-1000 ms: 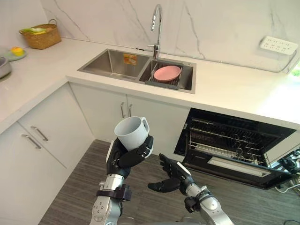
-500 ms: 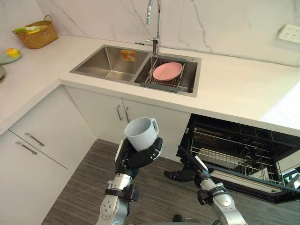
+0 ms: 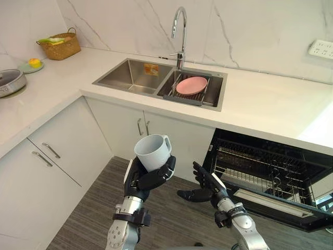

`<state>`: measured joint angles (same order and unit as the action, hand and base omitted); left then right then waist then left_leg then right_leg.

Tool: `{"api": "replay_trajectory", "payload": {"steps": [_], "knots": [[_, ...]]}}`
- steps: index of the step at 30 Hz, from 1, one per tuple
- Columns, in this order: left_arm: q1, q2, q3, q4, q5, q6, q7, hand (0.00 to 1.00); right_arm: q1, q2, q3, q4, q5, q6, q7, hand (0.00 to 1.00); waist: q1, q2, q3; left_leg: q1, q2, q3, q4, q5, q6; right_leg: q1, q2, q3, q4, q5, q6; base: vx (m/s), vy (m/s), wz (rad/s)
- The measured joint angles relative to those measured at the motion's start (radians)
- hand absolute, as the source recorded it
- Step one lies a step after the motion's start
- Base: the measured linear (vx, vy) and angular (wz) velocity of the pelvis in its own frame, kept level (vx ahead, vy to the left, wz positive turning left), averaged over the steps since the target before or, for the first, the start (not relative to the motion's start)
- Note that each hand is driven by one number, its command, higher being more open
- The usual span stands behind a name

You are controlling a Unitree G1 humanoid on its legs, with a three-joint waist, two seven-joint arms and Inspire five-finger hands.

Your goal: Walk over to the sink, pick up the cup, carry it to the dishwasher, place the cup inside the dishwasher, then close the dishwasher door

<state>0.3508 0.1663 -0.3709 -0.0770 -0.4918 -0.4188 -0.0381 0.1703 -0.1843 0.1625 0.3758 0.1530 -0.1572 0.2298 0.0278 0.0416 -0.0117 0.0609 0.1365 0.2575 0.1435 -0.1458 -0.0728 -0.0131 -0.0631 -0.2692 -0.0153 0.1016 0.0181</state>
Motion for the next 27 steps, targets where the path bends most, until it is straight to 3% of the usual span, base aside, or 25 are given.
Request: {"api": "replay_trajectory", "payload": {"steps": [8,13,18,20,21,23,27], "knots": [[-0.026,-0.033,0.016,-0.010,-0.025,0.001,-0.085,0.00,0.065,0.057,-0.009,-0.034,-0.005,0.001,0.000,1.00,0.001,0.005,-0.029,0.029,-0.012,-0.023,-0.038,0.019,0.001,0.036,-0.007,-0.025,-0.023,0.003,0.006,-0.01,0.001,0.09],[-0.026,-0.033,0.022,-0.010,-0.028,0.006,-0.092,0.00,0.075,0.058,-0.022,-0.055,-0.021,0.001,0.003,1.00,0.009,0.005,-0.028,0.028,-0.012,-0.042,-0.033,0.020,0.000,0.050,-0.008,-0.043,-0.028,0.000,0.008,-0.01,-0.008,0.12],[-0.026,-0.035,0.056,-0.037,-0.030,0.009,-0.090,0.00,0.077,0.043,-0.027,-0.113,-0.021,0.000,0.026,1.00,0.017,0.030,0.003,-0.045,0.039,-0.032,0.122,-0.059,-0.033,0.054,0.013,-0.051,-0.017,-0.037,0.001,-0.01,-0.014,0.09],[-0.033,-0.037,0.060,-0.043,-0.030,0.018,-0.091,0.00,0.076,0.033,-0.027,-0.117,-0.021,-0.001,0.025,1.00,0.009,0.029,0.011,-0.070,0.041,0.032,0.149,-0.034,-0.036,0.049,-0.004,-0.069,0.000,-0.041,-0.005,0.00,0.025,0.33],[-0.035,-0.045,0.062,-0.046,-0.034,0.027,-0.092,0.00,0.075,0.019,-0.027,-0.119,-0.021,0.000,0.026,1.00,0.008,0.028,0.015,-0.067,0.030,0.063,0.130,-0.011,-0.031,0.032,-0.029,-0.081,0.039,-0.057,0.011,0.01,0.077,0.48],[-0.041,-0.061,0.064,-0.047,-0.044,0.031,-0.101,0.00,0.073,0.003,-0.030,-0.119,-0.021,0.000,0.019,1.00,0.011,0.033,0.018,-0.053,0.002,0.058,0.059,0.021,-0.008,0.016,-0.052,-0.106,0.066,-0.069,0.018,0.03,0.067,0.41],[-0.036,-0.068,0.068,-0.047,-0.089,0.040,-0.121,0.00,0.070,0.008,-0.031,-0.125,-0.023,0.001,0.002,1.00,0.027,0.023,0.026,-0.060,-0.016,0.056,0.075,0.035,-0.016,0.021,-0.080,-0.120,0.078,-0.092,0.023,0.01,0.031,0.16]]}}
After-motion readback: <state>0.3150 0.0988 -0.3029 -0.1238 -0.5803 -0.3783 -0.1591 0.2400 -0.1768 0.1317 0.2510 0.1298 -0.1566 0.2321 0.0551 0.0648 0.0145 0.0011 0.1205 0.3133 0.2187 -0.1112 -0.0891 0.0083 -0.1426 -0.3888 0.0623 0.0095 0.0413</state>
